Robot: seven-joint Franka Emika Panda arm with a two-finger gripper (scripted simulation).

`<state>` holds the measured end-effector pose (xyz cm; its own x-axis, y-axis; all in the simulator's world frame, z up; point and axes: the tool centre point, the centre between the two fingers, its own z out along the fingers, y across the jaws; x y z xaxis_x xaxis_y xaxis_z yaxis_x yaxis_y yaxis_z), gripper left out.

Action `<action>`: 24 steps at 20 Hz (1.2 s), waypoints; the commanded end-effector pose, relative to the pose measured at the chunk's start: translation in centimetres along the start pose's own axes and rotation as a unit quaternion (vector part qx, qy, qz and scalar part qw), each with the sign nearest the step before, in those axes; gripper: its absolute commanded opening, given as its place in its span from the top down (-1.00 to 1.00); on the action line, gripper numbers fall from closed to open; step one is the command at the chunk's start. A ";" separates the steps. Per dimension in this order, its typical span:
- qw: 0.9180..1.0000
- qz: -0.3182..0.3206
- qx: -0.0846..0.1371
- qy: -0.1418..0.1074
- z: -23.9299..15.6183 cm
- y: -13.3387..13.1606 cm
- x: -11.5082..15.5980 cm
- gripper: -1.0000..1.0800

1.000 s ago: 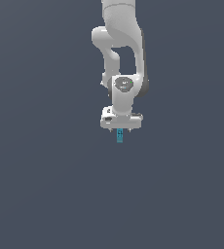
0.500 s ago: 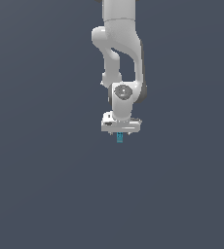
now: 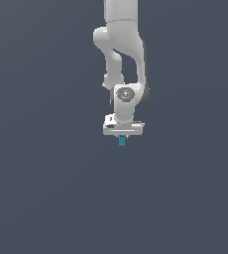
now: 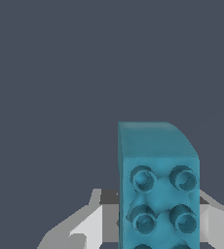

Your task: Pick up the object and move it to a goal position.

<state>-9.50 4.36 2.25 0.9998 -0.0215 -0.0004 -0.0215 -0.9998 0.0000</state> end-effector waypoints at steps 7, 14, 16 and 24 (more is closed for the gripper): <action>1.000 0.000 0.000 0.000 -0.5 0.9 0.0 1.00; 1.000 0.000 0.000 0.000 -2.9 5.1 0.0 1.00; 1.000 0.000 0.000 0.000 -3.9 6.9 0.0 1.00; 1.000 0.000 0.000 0.000 -6.5 11.3 0.3 1.00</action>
<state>-9.51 -6.42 8.32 0.9997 -0.0235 -0.0002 -0.0235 -0.9997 -0.0002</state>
